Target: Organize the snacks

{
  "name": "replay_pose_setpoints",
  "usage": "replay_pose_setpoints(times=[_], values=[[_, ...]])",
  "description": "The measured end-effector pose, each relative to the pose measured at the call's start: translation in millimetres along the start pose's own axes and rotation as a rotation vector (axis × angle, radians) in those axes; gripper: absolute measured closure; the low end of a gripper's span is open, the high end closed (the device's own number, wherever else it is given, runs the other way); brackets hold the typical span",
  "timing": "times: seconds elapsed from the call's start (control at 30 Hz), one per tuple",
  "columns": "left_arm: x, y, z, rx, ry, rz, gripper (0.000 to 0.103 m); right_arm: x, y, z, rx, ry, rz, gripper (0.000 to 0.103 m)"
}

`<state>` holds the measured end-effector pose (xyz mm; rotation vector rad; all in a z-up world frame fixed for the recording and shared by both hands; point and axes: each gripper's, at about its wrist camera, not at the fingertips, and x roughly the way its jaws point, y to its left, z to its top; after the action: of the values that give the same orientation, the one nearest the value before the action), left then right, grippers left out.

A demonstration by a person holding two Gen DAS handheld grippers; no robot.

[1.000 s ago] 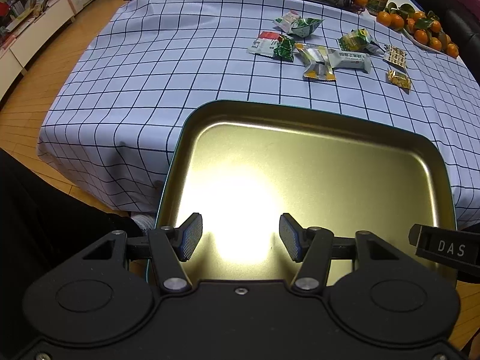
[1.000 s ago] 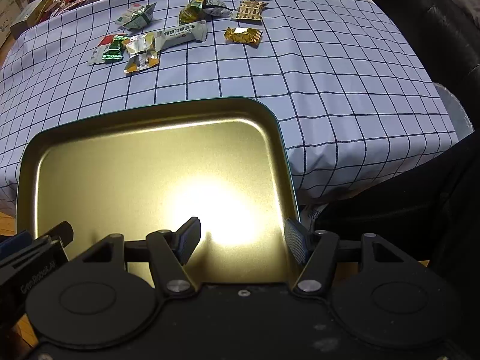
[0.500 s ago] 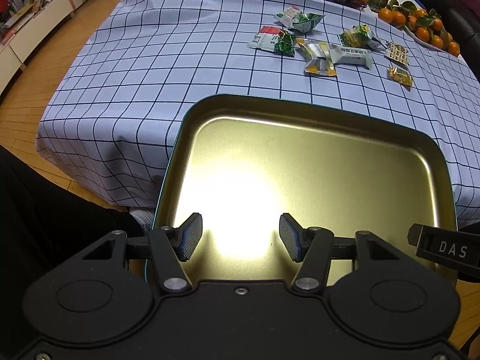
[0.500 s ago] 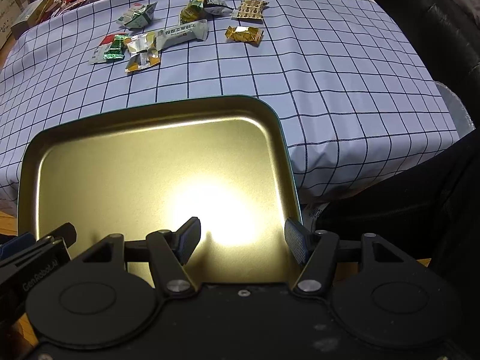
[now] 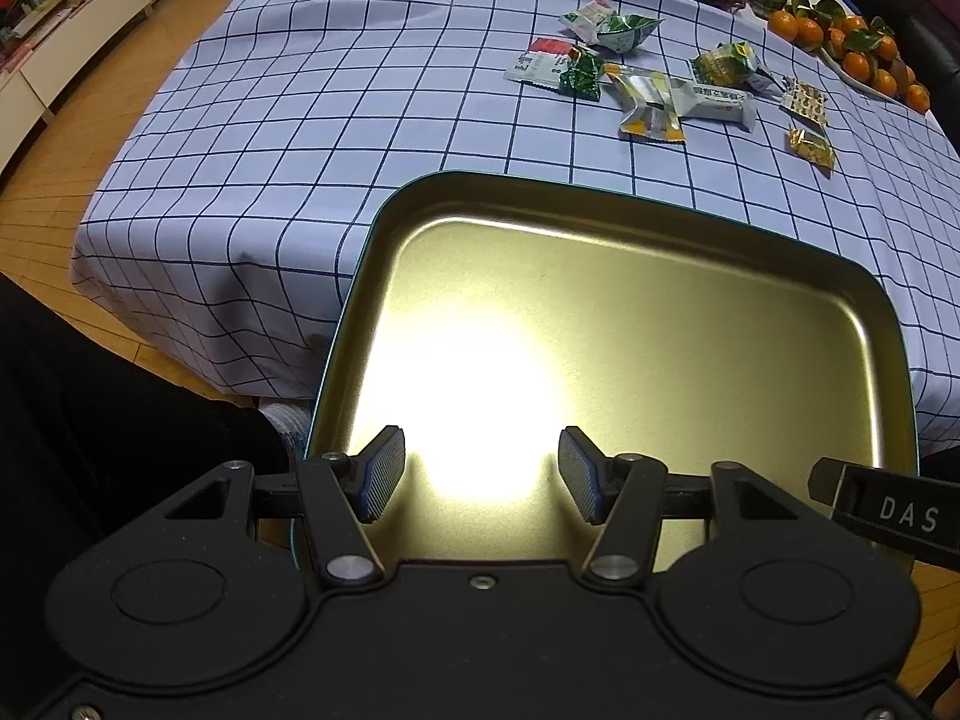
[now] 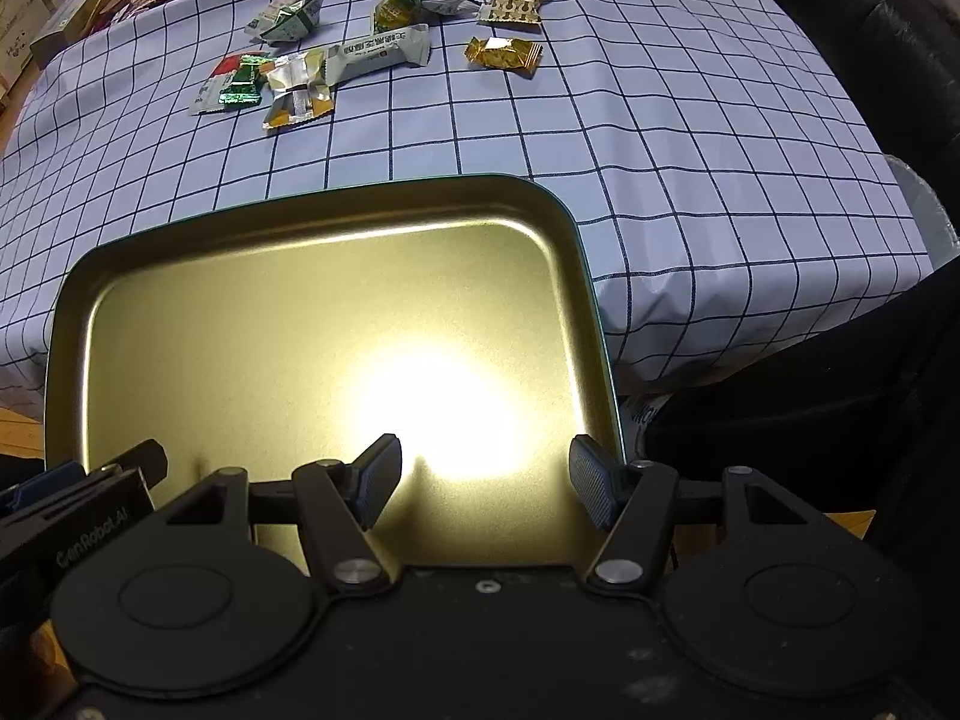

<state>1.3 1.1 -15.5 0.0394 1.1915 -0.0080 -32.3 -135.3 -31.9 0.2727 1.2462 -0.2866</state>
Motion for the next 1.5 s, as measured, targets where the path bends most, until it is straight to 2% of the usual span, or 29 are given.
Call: replay_pose_setpoints(times=[0.2,0.37,0.47,0.67,0.87,1.0,1.1,1.2,1.33,1.43,1.5], values=[[-9.7,-0.4,-0.1,0.019,-0.026,0.029,0.042,2.3,-0.5,1.7,-0.014,0.018,0.036,0.04],[-11.6,-2.5,5.7,0.076,0.055,0.071,0.042,1.9,0.2,2.6,-0.044,0.055,0.084,0.04],[-13.9,-2.3,14.0,0.091,0.093,0.054,0.042,2.7,2.3,7.8,-0.069,0.104,0.107,0.039],[-13.1,-2.0,54.4,0.081,0.187,-0.061,0.042,-6.1,1.0,31.8,-0.086,0.217,0.18,0.039],[-13.3,-14.7,111.6,0.147,0.134,-0.074,0.042,-10.4,-7.3,88.4,-0.047,0.251,0.216,0.038],[-1.6,-16.3,154.9,0.113,0.12,-0.099,0.042,-8.2,-13.7,132.4,-0.001,0.194,0.179,0.037],[9.4,-19.2,184.6,0.106,0.097,-0.098,0.042,-2.9,-16.2,172.7,-0.043,0.152,0.121,0.037],[22.8,-22.1,209.0,0.088,0.09,-0.088,0.042,12.5,-26.6,211.8,-0.001,0.15,0.022,0.038],[44.7,-23.4,233.9,0.047,0.099,-0.079,0.042,33.4,-40.9,252.9,0.044,0.168,-0.053,0.038],[58.5,-25.6,244.2,0.041,0.093,-0.071,0.042,52.4,-51.7,274.0,0.078,0.211,-0.08,0.038],[67.1,-26.8,247.1,0.047,0.1,-0.069,0.042,59.0,-56.5,279.1,0.089,0.193,-0.072,0.039]])
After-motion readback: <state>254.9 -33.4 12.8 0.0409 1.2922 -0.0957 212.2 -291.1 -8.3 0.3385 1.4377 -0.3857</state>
